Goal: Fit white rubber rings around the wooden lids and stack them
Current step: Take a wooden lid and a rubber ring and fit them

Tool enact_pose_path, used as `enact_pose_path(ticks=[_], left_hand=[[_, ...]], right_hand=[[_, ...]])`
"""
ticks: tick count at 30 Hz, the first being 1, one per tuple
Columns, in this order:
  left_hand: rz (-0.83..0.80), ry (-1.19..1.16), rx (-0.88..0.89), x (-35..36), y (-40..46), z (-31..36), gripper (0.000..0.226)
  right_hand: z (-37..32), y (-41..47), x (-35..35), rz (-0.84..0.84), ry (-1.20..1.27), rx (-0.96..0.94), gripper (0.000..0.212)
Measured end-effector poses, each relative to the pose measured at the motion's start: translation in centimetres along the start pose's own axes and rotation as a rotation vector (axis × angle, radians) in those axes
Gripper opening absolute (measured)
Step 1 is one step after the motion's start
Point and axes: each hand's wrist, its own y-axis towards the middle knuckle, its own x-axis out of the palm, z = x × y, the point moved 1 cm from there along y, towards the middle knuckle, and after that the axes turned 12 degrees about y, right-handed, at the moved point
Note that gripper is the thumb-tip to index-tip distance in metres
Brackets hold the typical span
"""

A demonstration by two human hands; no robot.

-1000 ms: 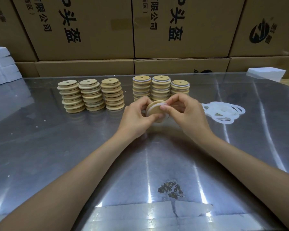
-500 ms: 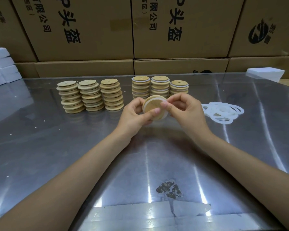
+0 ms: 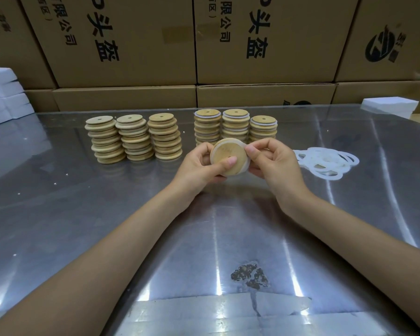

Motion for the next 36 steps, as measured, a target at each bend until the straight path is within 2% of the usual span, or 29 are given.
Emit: enact_pose_path(ticks=[4, 9, 12, 14, 16, 18, 24, 29, 36], left_hand=[[0.025, 0.194, 0.052, 0.1, 0.1, -0.1, 0.023], [0.005, -0.02, 0.013, 0.0, 0.0, -0.4, 0.019], [-0.021, -0.026, 0.008, -0.1, 0.2, -0.6, 0.02], [-0.01, 0.141, 0.027, -0.2, 0.3, -0.8, 0.024], [0.018, 0.451, 0.108, -0.3, 0.6, -1.0, 0.033], [0.033, 0.574, 0.164, -0.4, 0.7, -1.3, 0.039], [0.12, 0.447, 0.199, -0.6, 0.7, -1.2, 0.039], [0.139, 0.482, 0.246, -0.6, 0.7, -1.2, 0.047], [0.111, 0.535, 0.257, -1.0, 0.8, -1.1, 0.049]], right_hand=[[0.2, 0.0, -0.2, -0.031, -0.019, 0.016, 0.006], [0.1, 0.1, -0.2, -0.082, -0.054, -0.035, 0.009], [0.1, 0.2, -0.4, -0.089, -0.102, -0.08, 0.011], [0.2, 0.3, -0.4, -0.092, -0.131, -0.122, 0.013], [0.2, 0.4, -0.5, -0.11, -0.168, -0.166, 0.015], [0.2, 0.4, -0.5, -0.136, -0.223, -0.206, 0.016], [0.1, 0.5, -0.8, -0.137, -0.337, -0.287, 0.014], [0.2, 0.6, -0.8, -0.146, -0.365, -0.276, 0.013], [0.4, 0.6, -0.7, -0.22, -0.178, -0.209, 0.016]])
